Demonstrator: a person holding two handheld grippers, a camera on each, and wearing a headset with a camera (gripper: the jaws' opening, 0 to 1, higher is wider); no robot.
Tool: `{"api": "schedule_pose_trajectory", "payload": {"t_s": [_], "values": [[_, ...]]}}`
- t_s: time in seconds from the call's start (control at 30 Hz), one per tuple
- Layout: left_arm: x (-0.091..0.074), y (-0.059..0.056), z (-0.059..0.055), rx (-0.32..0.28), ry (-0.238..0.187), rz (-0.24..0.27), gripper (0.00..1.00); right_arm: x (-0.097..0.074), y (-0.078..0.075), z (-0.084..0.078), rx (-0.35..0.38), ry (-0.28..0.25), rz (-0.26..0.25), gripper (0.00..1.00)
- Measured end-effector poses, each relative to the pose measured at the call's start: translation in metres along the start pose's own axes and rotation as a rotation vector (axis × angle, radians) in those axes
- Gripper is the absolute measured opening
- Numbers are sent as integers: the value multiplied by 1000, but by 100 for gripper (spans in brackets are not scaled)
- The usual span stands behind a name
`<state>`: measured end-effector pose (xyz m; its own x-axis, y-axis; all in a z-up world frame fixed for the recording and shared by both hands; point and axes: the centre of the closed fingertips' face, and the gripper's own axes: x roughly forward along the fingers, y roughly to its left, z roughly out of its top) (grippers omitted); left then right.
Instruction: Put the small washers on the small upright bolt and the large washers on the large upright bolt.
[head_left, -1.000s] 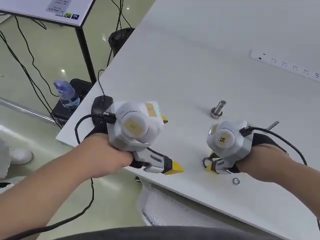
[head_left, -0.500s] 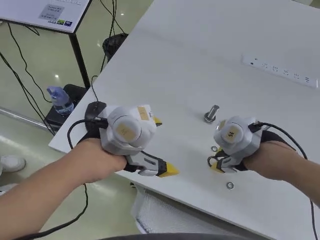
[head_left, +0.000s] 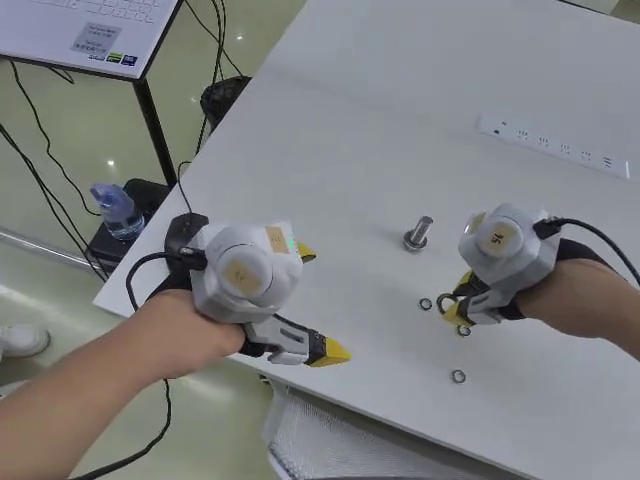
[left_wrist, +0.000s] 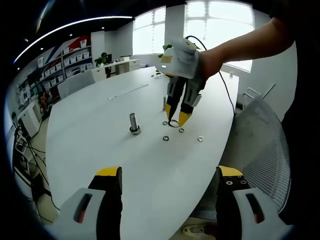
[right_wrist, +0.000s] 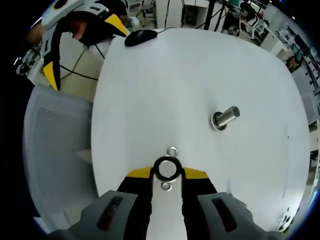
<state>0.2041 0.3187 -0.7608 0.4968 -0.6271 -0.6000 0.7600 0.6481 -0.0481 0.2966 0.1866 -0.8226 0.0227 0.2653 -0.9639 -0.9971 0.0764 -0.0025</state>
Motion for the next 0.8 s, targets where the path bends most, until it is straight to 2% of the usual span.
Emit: {"api": "schedule_pose_trajectory", "payload": {"t_s": [0.27,0.43,0.47,0.5,0.8], "values": [[3,-1,-1,-1,10,-6,75,-18,-28,13,32,-20,-29,21],[3,1,-3,-6,15,-4,75,-23,-42,19,31,-17,-40,21],[3,2,-3,-7,16,-5,75,-23,-54,21,27,-16,-41,21],[3,2,-3,-5,16,-4,75,-23,-58,23,27,-16,-44,21],[5,3,-3,-11,19,-4,75,-25,-68,38,41,-39,-47,21]]}}
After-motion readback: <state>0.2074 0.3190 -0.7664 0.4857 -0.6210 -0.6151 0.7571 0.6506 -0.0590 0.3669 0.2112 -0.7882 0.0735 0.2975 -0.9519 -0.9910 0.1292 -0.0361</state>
